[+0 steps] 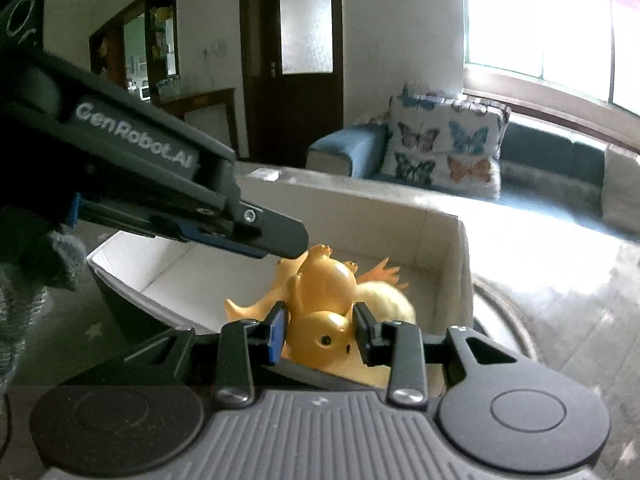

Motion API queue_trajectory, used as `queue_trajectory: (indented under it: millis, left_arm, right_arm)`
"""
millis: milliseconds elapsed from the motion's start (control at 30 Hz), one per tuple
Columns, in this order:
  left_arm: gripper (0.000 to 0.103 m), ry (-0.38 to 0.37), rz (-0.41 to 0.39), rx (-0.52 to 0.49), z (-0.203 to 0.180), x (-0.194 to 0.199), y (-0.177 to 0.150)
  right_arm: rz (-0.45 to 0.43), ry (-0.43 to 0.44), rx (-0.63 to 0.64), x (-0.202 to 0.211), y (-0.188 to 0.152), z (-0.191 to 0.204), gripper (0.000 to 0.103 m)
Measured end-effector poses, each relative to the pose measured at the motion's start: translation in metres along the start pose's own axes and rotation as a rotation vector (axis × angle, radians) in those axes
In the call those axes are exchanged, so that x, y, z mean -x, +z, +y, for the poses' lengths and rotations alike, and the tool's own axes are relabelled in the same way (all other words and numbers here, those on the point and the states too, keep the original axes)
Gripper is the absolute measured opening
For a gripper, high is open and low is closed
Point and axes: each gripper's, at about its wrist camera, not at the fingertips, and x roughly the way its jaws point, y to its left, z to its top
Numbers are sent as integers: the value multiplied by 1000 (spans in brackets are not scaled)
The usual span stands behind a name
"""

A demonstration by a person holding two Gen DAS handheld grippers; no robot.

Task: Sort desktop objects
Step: 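Carry the small duck into the white box and open the left gripper, then withdraw the left gripper up out of the box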

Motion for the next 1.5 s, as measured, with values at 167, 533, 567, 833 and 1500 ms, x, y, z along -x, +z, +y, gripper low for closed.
queue_trajectory:
  millis: [167, 533, 567, 833, 1500]
  left_arm:
    - [25, 4, -1, 6, 1, 3, -3]
    - [26, 36, -15, -14, -5, 24, -21]
    - [26, 44, -13, -16, -6, 26, -24]
    - [27, 89, -13, -35, -13, 40, -42]
    - [28, 169, 32, 24, 8, 49, -65]
  right_arm:
    - [-21, 6, -6, 9, 0, -1, 36]
    - [-67, 10, 11, 49, -6, 11, 51]
    - [-71, 10, 14, 53, -7, 12, 51]
    - [-67, 20, 19, 69, -17, 23, 54]
    - [38, 34, 10, 62, -39, 36, 59]
